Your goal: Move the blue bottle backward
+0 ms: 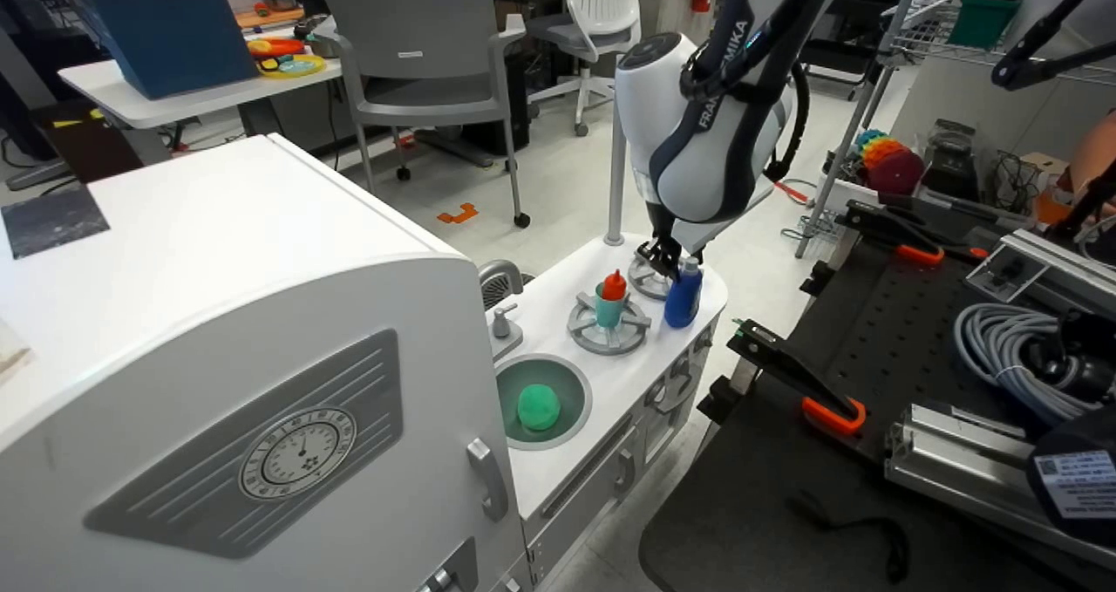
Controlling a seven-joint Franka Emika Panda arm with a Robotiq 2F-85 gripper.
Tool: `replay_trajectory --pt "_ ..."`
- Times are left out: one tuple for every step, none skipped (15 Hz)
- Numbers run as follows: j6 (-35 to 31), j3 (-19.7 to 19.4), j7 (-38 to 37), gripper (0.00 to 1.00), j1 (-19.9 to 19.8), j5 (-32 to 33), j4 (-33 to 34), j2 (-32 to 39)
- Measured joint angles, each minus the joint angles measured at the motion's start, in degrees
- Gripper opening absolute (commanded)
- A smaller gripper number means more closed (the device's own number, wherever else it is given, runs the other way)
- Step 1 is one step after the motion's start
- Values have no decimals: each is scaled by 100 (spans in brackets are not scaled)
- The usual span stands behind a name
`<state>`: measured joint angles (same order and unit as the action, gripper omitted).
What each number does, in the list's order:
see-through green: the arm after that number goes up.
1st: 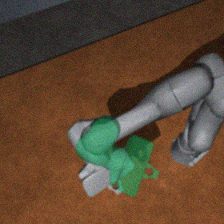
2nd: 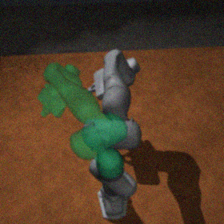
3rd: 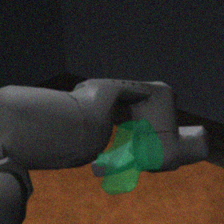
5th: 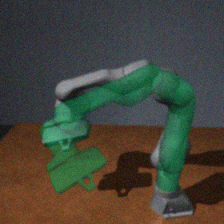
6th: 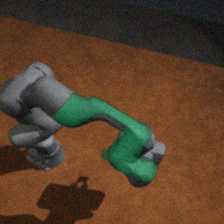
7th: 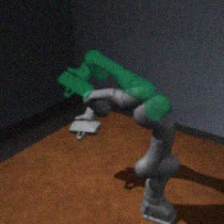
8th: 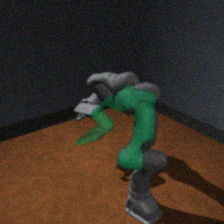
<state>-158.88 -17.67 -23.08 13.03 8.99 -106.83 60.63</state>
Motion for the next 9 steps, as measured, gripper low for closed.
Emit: replay_trajectory --pt "-3 0 0 14 8 -27 11 -1" --pt "-3 2 0 12 10 -73 25 -33" --pt "2 5 0 5 9 -150 40 -48" --pt "19 12 0 5 4 -257 52 -73" --pt "58 33 1 7 -9 -380 57 -109" --pt "104 80 10 7 -48 -495 55 -173" --pt "167 145 21 7 -107 -595 49 -268" --pt "195 212 32 7 -183 -677 33 -400" --pt "197 268 40 7 -259 -740 11 -551"
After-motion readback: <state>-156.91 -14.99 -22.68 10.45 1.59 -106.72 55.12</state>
